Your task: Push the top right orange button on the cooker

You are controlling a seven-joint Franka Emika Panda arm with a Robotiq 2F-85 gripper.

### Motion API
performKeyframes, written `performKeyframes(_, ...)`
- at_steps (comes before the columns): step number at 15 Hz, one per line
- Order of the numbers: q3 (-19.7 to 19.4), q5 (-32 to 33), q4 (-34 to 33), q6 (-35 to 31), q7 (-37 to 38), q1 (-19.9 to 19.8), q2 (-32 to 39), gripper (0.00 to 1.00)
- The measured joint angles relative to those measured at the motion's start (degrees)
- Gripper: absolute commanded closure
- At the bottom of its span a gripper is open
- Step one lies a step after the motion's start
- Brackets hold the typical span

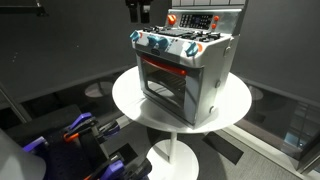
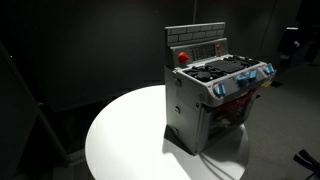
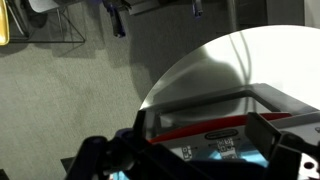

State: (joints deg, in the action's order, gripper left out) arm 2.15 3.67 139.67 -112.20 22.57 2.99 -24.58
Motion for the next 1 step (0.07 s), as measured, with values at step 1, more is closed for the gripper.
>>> performKeyframes(1, 0.0, 0.0, 0.0, 0.0, -0.1, 0.0, 0.0, 0.00)
